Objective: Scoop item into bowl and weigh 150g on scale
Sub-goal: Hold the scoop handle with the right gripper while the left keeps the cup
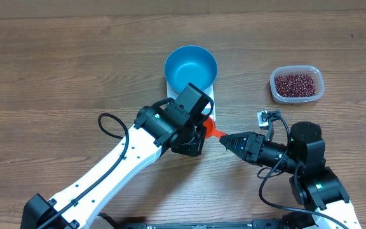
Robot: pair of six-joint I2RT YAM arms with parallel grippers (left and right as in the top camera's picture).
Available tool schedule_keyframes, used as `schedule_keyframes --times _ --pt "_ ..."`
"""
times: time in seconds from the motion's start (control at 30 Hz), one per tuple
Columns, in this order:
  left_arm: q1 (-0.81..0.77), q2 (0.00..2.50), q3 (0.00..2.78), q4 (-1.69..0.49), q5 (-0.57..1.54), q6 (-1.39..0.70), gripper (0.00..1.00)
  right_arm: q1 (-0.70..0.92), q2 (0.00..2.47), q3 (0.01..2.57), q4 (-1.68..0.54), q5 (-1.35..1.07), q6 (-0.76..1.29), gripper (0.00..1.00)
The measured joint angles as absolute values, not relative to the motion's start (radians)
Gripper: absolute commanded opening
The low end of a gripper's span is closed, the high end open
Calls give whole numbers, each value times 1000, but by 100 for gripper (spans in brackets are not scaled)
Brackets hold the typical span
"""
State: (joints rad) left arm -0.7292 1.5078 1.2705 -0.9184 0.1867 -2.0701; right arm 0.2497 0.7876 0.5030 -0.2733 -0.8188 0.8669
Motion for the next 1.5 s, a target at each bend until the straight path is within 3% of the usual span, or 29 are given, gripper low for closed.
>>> schedule_keyframes --times 1.5 --pt "-729 1508 1271 -741 115 -2070 4 250 788 503 -131 -639 913 28"
